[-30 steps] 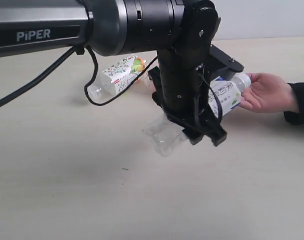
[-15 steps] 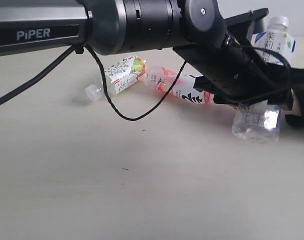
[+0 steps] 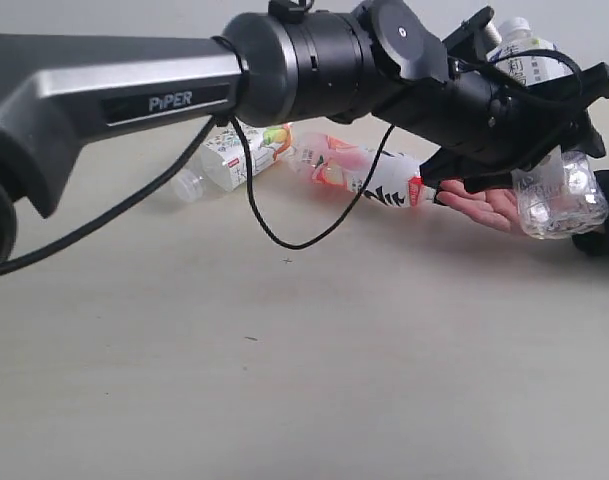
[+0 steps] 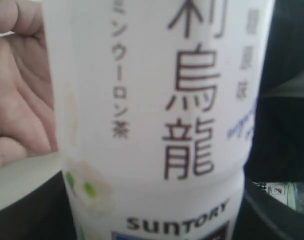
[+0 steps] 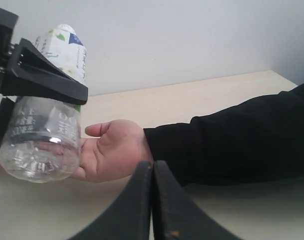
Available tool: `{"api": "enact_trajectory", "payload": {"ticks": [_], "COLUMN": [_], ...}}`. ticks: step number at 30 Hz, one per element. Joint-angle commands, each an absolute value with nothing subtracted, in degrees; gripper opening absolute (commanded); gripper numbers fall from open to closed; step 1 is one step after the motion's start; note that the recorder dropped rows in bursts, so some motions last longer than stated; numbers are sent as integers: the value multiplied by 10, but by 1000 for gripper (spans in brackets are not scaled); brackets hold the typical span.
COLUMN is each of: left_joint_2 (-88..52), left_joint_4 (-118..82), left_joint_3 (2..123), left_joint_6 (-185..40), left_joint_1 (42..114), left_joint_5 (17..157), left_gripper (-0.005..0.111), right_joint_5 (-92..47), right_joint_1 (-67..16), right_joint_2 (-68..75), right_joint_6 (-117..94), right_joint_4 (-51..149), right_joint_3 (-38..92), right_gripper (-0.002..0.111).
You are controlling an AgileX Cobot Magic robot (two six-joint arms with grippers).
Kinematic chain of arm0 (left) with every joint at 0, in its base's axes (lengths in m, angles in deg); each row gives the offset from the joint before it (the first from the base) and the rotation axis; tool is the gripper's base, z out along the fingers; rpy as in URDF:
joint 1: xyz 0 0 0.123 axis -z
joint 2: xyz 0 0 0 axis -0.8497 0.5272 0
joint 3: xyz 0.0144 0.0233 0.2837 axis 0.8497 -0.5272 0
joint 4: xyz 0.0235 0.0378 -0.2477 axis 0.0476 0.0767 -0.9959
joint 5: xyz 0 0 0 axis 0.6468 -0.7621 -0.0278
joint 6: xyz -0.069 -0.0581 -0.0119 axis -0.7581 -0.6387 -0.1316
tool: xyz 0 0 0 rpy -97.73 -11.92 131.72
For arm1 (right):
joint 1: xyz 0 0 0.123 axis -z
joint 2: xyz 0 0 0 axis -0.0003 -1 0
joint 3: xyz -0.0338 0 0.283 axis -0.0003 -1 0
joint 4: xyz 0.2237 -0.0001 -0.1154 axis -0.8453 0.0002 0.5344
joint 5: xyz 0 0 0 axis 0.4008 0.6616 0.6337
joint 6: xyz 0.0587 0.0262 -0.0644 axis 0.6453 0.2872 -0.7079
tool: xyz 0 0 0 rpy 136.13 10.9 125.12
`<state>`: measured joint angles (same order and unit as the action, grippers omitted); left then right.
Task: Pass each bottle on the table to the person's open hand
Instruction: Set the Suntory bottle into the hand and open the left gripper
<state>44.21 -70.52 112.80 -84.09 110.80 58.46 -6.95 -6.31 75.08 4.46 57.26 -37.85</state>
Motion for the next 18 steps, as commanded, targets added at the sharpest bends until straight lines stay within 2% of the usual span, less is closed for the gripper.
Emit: {"api": "enact_trajectory", "payload": {"ticks": [1, 18], "left_joint_2": [471, 507], "left_joint_4": [-749, -784], "left_joint_3": [1135, 1135], "left_joint_6": [-844, -844], "left_joint_1": [1107, 1100], "left_joint_5": [619, 638], "left_gripper": [0, 2], "right_joint_5": [-74, -74], "right_joint_1": [-60, -60], "right_joint_2": [754, 754], "right_joint_6": [45, 45], "right_joint_4": [575, 575], "right_joint_3": [-381, -381], "right_gripper": [0, 0]}}
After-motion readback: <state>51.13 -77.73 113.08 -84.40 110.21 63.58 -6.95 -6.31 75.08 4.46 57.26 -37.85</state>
